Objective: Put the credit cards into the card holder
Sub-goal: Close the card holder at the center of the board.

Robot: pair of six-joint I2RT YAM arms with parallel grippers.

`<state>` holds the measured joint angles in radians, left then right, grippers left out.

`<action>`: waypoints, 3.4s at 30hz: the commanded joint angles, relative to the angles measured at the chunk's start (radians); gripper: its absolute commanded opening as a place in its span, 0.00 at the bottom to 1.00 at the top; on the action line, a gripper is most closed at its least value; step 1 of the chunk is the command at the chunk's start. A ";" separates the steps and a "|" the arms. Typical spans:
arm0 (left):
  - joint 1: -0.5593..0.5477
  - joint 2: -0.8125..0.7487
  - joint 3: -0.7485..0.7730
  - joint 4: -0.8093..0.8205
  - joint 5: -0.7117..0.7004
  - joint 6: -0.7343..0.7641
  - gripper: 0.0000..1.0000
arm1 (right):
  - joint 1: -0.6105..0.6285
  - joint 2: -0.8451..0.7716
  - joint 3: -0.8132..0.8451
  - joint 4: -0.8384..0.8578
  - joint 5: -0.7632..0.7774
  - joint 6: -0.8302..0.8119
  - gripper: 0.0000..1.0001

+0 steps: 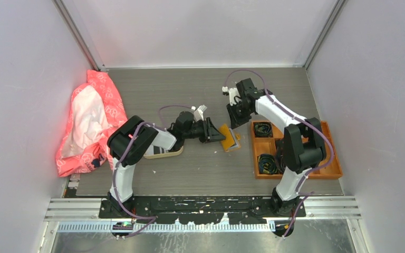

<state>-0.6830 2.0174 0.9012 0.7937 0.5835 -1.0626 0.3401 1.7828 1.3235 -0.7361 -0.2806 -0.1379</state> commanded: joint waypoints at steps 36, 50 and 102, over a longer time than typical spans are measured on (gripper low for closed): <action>0.024 -0.128 0.092 -0.168 -0.159 0.536 0.39 | -0.010 0.051 0.004 -0.148 -0.108 -0.233 0.10; 0.073 0.118 0.165 0.109 -0.001 0.459 0.46 | -0.049 0.087 0.027 -0.196 -0.165 -0.250 0.11; -0.079 -0.272 -0.049 -0.196 -0.268 0.416 0.27 | -0.049 -0.004 -0.005 -0.074 -0.147 -0.240 0.33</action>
<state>-0.7639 1.6993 0.7734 0.6880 0.2771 -0.6506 0.2974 1.8229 1.3193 -0.8688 -0.4824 -0.4034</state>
